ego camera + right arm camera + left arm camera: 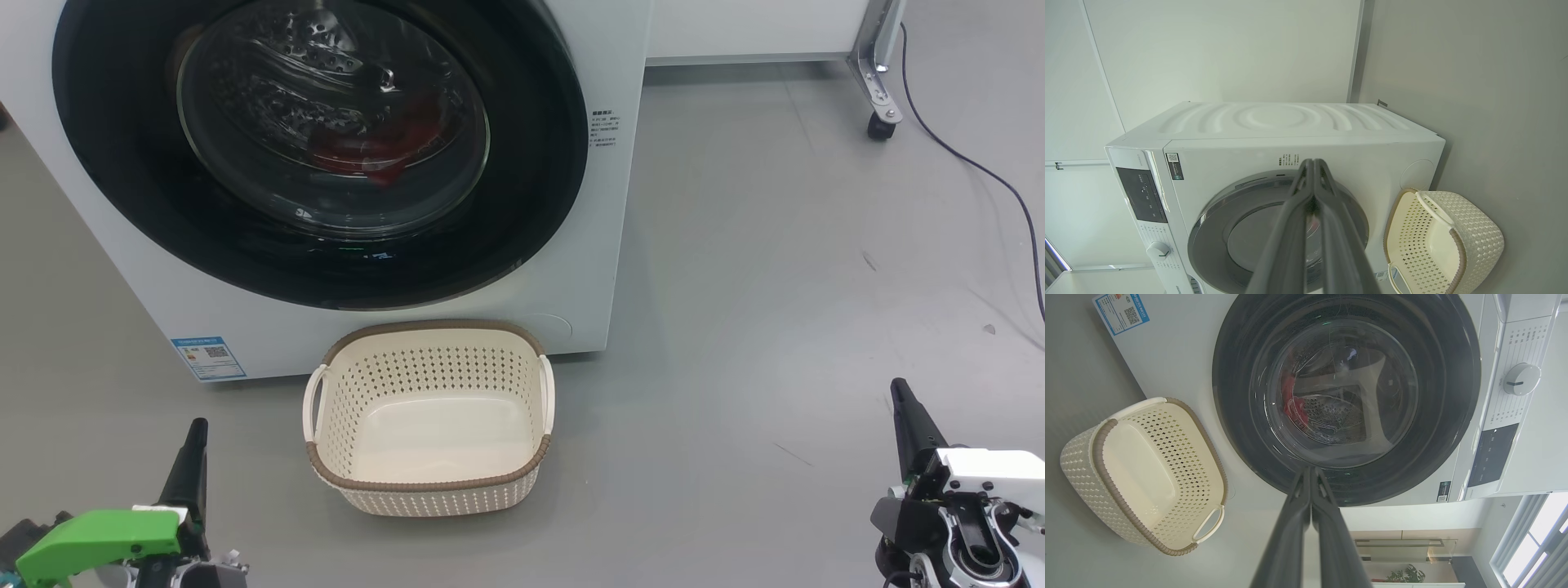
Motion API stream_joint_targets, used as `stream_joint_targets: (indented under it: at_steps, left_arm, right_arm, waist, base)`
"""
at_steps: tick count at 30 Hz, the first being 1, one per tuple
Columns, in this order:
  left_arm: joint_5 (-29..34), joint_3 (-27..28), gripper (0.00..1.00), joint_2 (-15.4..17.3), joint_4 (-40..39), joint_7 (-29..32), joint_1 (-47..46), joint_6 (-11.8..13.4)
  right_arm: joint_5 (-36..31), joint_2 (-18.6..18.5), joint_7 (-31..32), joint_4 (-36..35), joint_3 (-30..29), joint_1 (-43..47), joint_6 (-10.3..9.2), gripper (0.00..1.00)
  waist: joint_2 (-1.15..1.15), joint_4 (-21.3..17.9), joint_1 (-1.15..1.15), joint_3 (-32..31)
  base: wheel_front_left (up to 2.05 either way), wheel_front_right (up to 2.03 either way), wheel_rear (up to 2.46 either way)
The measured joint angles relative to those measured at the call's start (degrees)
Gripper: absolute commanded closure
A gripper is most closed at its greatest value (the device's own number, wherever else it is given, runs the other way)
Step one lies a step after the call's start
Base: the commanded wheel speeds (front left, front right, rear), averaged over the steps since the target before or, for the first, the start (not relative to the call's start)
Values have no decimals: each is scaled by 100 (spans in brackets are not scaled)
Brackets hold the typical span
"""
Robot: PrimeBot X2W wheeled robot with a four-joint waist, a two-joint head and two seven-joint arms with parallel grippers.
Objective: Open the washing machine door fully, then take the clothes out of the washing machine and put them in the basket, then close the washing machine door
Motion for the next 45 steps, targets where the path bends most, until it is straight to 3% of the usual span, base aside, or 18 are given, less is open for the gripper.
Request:
stream_joint_targets:
  at_steps: [25,26,45]
  left_arm:
    - [14,11,100,-3,0,1,0,0]
    - [13,7,0,-8,23,-1,6,3]
    - [55,-189,0,-134,90,-111,209,5]
  right_arm:
    - [-35,2,1,0,-9,0,0,100]
    - [-34,5,-2,22,-7,10,-2,0]
    - [-121,102,-118,121,-12,253,-5,0]
  waist:
    - [0,0,0,0]
    - [0,0,0,0]
    - [0,-12,0,4]
  base:
    - [0,0,0]
    - [0,0,0]
    - [0,0,0]
